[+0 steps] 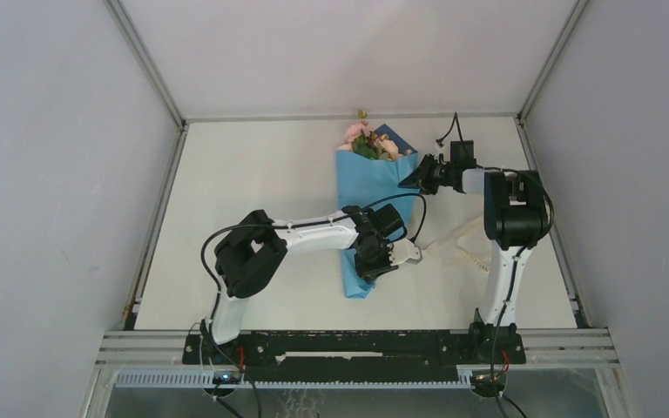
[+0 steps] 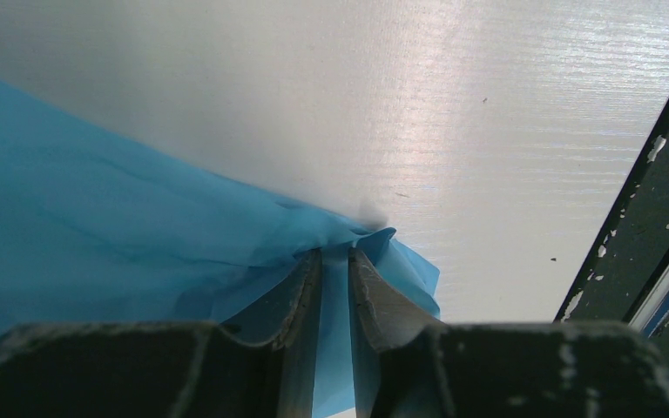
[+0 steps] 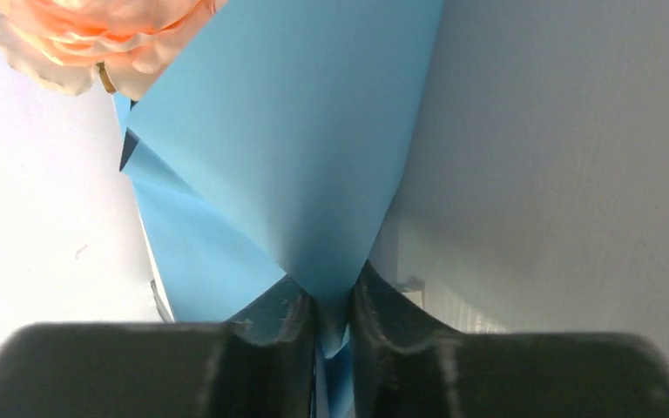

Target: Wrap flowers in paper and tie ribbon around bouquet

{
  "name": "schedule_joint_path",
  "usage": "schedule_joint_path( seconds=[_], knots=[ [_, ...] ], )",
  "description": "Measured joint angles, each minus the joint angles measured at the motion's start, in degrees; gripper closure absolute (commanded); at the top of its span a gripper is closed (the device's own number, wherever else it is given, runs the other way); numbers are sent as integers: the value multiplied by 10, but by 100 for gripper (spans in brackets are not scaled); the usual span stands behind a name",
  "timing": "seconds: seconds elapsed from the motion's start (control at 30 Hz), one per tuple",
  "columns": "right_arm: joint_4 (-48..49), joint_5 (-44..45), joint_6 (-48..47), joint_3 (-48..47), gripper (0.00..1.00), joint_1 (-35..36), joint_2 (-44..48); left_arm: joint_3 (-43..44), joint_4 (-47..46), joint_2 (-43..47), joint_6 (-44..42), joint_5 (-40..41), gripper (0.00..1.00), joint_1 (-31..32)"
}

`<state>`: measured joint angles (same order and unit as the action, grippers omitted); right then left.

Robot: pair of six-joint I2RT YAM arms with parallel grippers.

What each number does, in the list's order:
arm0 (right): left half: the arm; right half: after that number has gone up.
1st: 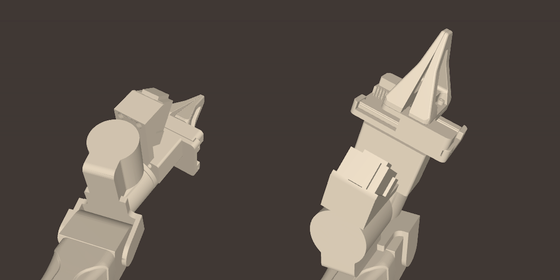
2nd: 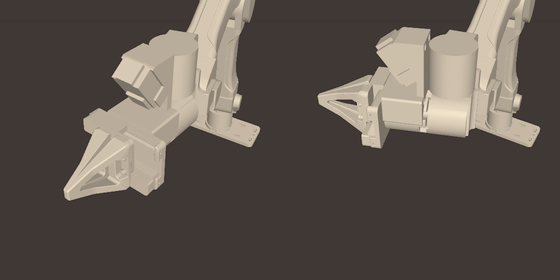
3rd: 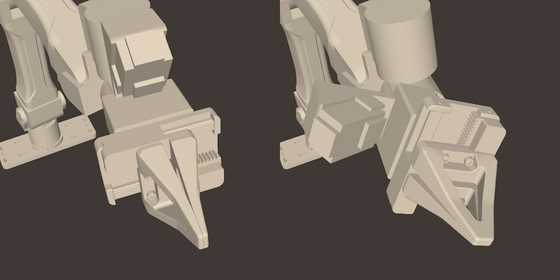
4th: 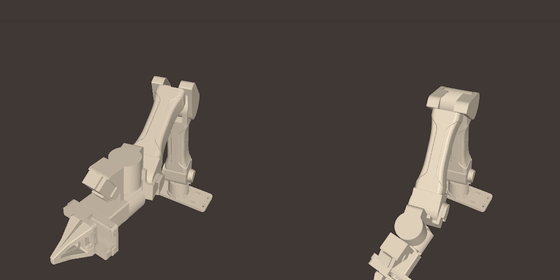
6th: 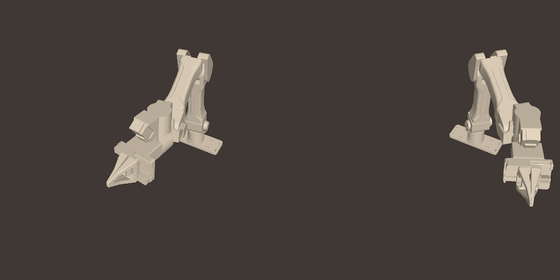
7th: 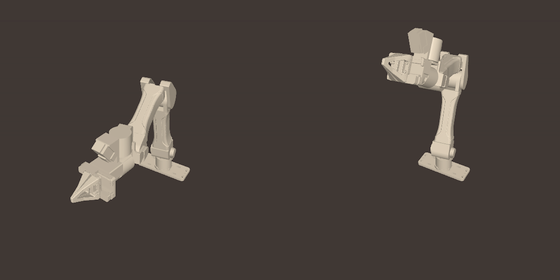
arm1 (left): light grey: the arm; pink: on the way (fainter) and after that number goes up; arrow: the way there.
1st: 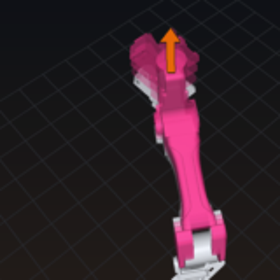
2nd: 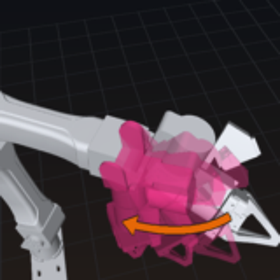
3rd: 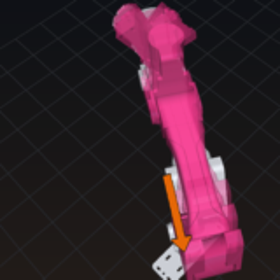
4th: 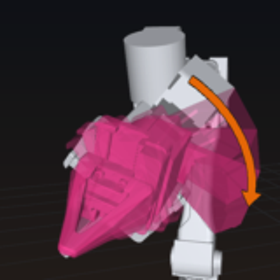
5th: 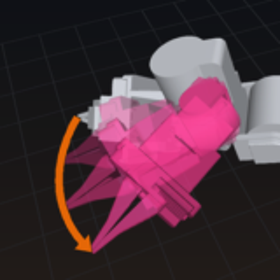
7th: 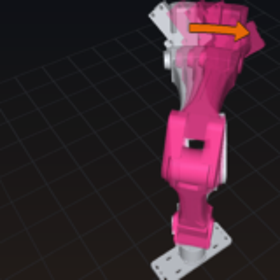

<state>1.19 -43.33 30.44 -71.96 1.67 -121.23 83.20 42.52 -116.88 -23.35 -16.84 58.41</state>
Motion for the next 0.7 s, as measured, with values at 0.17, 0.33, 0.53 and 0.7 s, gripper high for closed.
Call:
schedule_joint_path(
  seconds=[0.17, 0.33, 0.53, 0.7],
  knots=[
    [4, 2, 5, 0, 100, 9, 0, 2, 5, 0, -5, -3, 64, 0],
    [11, 3, 12, 0, 100, 16, 0, 38, 65, -7, -43, 3, 30, 1],
    [-17, -7, 12, -20, 100, 26, -2, 204, 168, -23, -126, -5, 16, -1],
    [-45, -31, 3, -68, 100, 28, -24, 271, 108, -9, -199, -44, 13, -3]
  ],
)
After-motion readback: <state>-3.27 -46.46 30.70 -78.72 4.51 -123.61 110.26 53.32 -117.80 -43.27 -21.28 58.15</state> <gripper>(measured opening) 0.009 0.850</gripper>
